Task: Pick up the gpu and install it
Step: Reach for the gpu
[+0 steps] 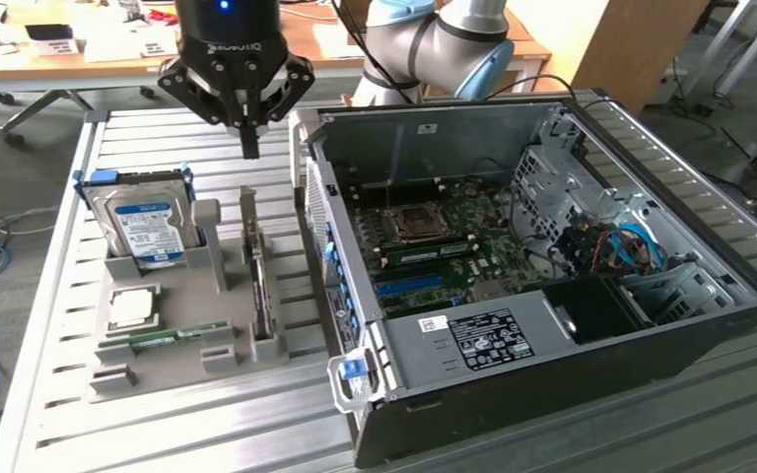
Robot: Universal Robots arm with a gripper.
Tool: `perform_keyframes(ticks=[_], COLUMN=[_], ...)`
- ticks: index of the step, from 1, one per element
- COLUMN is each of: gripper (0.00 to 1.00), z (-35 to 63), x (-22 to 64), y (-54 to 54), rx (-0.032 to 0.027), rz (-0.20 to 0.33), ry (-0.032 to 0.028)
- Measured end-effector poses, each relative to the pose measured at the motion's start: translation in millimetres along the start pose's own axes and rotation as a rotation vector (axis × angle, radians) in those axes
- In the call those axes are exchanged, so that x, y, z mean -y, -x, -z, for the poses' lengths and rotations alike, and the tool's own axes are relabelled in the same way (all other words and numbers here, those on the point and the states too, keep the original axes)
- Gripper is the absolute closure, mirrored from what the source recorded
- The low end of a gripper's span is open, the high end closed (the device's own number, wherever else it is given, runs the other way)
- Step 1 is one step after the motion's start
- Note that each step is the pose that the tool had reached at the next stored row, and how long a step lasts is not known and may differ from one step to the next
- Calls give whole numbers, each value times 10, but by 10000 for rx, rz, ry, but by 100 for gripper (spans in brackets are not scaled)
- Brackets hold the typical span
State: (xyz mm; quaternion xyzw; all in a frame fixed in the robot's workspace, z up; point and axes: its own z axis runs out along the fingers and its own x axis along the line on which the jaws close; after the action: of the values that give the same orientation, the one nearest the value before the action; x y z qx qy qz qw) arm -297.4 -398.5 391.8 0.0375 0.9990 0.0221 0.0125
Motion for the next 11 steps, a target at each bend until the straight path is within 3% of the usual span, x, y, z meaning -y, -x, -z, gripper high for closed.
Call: perform_keyframes(ticks=[11], gripper=[89], z=[1], x=[27], y=[-43], rx=[-1], rz=[0], ry=[0])
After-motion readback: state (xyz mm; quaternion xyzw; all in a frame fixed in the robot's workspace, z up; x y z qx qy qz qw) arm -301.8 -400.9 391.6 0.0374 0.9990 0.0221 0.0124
